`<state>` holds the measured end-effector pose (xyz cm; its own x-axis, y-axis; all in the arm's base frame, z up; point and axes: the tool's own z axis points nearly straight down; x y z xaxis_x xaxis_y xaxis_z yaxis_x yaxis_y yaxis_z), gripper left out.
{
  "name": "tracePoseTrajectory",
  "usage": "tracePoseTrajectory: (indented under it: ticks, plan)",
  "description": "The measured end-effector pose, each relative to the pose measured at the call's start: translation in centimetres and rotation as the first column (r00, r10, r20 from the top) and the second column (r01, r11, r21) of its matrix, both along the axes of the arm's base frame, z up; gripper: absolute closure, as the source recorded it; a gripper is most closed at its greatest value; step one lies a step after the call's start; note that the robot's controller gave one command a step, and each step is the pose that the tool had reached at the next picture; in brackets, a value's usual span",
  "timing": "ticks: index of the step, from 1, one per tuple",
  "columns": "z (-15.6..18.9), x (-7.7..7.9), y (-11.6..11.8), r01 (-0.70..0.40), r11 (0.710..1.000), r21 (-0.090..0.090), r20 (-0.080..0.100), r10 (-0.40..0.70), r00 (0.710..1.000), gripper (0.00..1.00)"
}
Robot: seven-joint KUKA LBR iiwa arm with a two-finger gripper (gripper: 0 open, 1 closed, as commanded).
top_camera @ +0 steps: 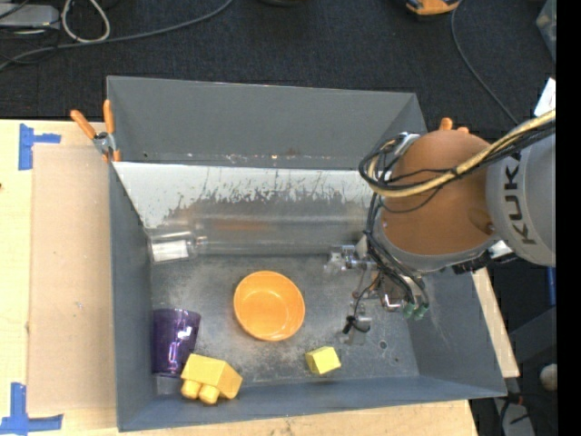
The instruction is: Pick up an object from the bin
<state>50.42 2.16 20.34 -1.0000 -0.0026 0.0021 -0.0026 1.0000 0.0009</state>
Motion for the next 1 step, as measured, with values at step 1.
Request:
tracePoseTrajectory:
  ticks: [1]
  plan:
    - [0.0,0.0,0.0,0.001,1.0,0.0,0.0,-0.001,1.0,1.0]
